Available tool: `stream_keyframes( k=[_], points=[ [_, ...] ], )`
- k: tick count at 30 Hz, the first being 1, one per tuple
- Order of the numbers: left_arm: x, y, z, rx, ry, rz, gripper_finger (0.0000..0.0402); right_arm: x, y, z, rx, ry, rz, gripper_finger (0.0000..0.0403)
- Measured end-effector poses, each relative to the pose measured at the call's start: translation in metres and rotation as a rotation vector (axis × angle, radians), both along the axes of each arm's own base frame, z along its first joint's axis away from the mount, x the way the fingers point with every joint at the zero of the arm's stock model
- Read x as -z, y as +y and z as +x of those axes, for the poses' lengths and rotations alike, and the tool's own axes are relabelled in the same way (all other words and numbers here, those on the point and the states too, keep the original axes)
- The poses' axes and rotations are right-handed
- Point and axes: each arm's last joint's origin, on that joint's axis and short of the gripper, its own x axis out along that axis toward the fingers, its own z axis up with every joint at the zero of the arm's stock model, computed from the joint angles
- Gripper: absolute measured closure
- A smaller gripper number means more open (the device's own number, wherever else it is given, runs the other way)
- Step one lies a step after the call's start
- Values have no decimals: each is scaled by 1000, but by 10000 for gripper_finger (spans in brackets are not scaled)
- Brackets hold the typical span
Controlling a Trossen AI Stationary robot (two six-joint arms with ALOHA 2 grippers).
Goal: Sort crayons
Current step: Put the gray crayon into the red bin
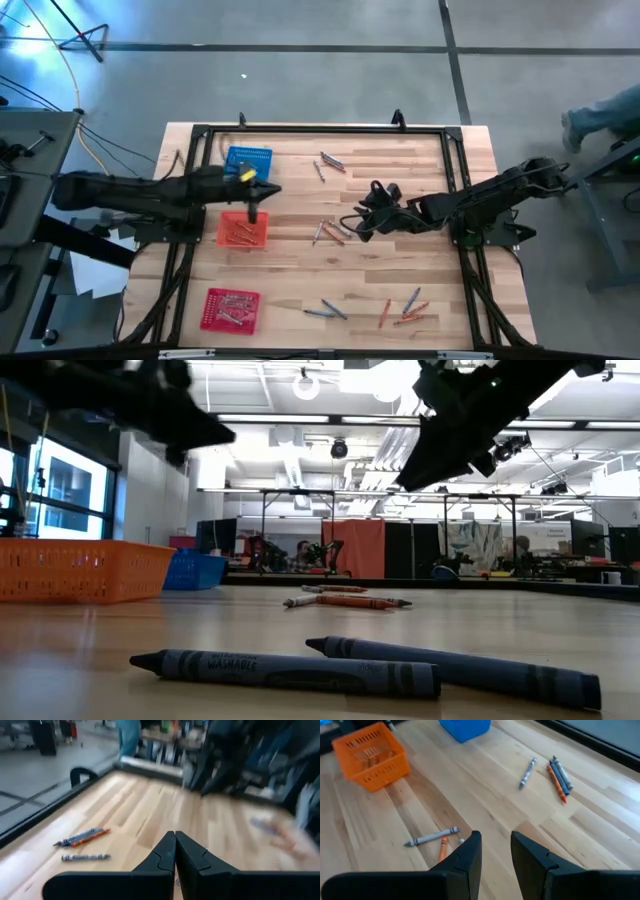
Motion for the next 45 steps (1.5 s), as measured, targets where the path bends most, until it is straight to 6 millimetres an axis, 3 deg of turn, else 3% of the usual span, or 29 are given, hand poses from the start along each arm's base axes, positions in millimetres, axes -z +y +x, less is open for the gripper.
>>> stream_keyframes(
  k=[4, 10, 24, 27, 31, 35, 40, 45],
  points=[
    [1, 3, 26, 21, 203, 38, 401, 4, -1, -4, 24, 41, 28, 304],
    [3, 13, 58, 137, 332, 160, 401, 8, -2, -9, 50, 93, 37, 304],
    [39, 69, 107, 369, 658, 270, 401, 9, -2, -10, 36, 119, 25, 304],
    [39, 84, 120, 313, 720, 263, 401, 9, -2, -10, 35, 122, 24, 304],
    [35, 106, 141, 107, 720, 127, 401, 9, -2, -10, 35, 125, 24, 304],
    [36, 118, 155, 95, 756, 97, 401, 10, -3, -11, 35, 135, 21, 304],
    [50, 116, 161, 266, 943, 273, 401, 11, -3, -13, 33, 158, 19, 304],
    [61, 114, 168, 231, 1079, 487, 401, 12, -3, -14, 33, 175, 15, 304]
  ],
)
